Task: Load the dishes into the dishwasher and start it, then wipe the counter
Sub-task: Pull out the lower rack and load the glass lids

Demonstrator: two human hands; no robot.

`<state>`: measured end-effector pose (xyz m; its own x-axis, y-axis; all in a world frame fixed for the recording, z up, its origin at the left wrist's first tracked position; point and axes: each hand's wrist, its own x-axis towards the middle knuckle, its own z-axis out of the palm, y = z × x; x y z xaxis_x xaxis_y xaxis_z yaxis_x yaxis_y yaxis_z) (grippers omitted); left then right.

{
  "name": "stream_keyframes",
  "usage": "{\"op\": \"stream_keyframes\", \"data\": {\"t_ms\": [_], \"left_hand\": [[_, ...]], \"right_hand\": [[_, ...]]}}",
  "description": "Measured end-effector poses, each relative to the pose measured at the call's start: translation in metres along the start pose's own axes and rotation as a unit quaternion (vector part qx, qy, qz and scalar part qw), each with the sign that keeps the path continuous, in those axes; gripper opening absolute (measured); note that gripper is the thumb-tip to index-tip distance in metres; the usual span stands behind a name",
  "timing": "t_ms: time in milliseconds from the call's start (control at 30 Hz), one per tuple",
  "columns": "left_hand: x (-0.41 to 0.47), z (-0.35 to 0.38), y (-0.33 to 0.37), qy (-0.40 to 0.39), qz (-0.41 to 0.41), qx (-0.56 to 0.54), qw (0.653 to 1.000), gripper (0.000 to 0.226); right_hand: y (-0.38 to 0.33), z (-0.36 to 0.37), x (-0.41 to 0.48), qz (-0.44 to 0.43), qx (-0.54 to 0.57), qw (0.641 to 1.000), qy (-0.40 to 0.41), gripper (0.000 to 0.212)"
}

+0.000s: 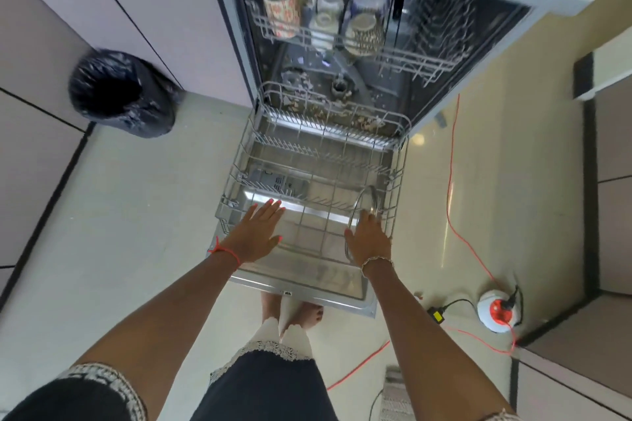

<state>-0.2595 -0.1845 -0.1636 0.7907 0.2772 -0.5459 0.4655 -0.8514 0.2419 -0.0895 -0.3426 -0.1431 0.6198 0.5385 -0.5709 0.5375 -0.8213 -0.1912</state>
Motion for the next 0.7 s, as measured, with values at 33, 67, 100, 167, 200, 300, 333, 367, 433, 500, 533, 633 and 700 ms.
{"op": "stream_keyframes", "data": {"t_ms": [33, 67, 100, 167, 200, 300, 333, 367, 433, 500, 533, 633, 700], "left_hand": [[-0.009, -0.01, 0.0, 0.012, -0.005, -0.008, 1.0, 0.063], [-0.019, -0.02, -0.001, 0.029, -0.01, -0.014, 0.999, 0.063], [-0.028, -0.029, -0.003, 0.047, -0.014, -0.019, 0.999, 0.063], [-0.046, -0.043, -0.007, 0.065, -0.021, -0.018, 0.998, 0.064], [-0.056, -0.049, -0.01, 0.07, -0.027, -0.013, 0.997, 0.065], [-0.081, -0.063, -0.025, 0.094, -0.041, -0.009, 0.995, 0.065], [-0.09, -0.068, -0.033, 0.106, -0.047, -0.01, 0.993, 0.065], [-0.098, -0.073, -0.041, 0.114, -0.054, -0.008, 0.992, 0.065], [-0.114, -0.083, -0.061, 0.128, -0.067, -0.006, 0.989, 0.064], [-0.125, -0.094, -0.085, 0.146, -0.075, -0.007, 0.986, 0.064], [-0.132, -0.1, -0.097, 0.15, -0.082, -0.008, 0.985, 0.064], [-0.154, -0.119, -0.143, 0.167, -0.096, 0.01, 0.981, 0.064], [-0.167, -0.132, -0.168, 0.169, -0.1, 0.027, 0.98, 0.064]], "right_hand": [[-0.009, -0.007, -0.007, -0.02, -0.011, 1.0, -0.004, 0.051], [-0.019, -0.015, -0.014, -0.042, -0.023, 0.999, -0.006, 0.05], [-0.029, -0.022, -0.02, -0.065, -0.034, 0.997, -0.005, 0.048], [-0.048, -0.033, -0.03, -0.104, -0.045, 0.994, -0.007, 0.046], [-0.059, -0.038, -0.036, -0.123, -0.048, 0.991, -0.009, 0.046], [-0.094, -0.055, -0.049, -0.172, -0.064, 0.983, -0.019, 0.049], [-0.109, -0.06, -0.053, -0.186, -0.079, 0.979, -0.019, 0.049], [-0.121, -0.065, -0.056, -0.199, -0.097, 0.975, -0.018, 0.05], [-0.149, -0.073, -0.061, -0.215, -0.123, 0.969, -0.017, 0.049], [-0.178, -0.079, -0.061, -0.22, -0.127, 0.967, -0.015, 0.049], [-0.194, -0.081, -0.062, -0.225, -0.127, 0.966, -0.012, 0.048], [-0.251, -0.082, -0.061, -0.24, -0.122, 0.963, 0.008, 0.048], [-0.283, -0.082, -0.059, -0.243, -0.108, 0.964, 0.022, 0.049]]}}
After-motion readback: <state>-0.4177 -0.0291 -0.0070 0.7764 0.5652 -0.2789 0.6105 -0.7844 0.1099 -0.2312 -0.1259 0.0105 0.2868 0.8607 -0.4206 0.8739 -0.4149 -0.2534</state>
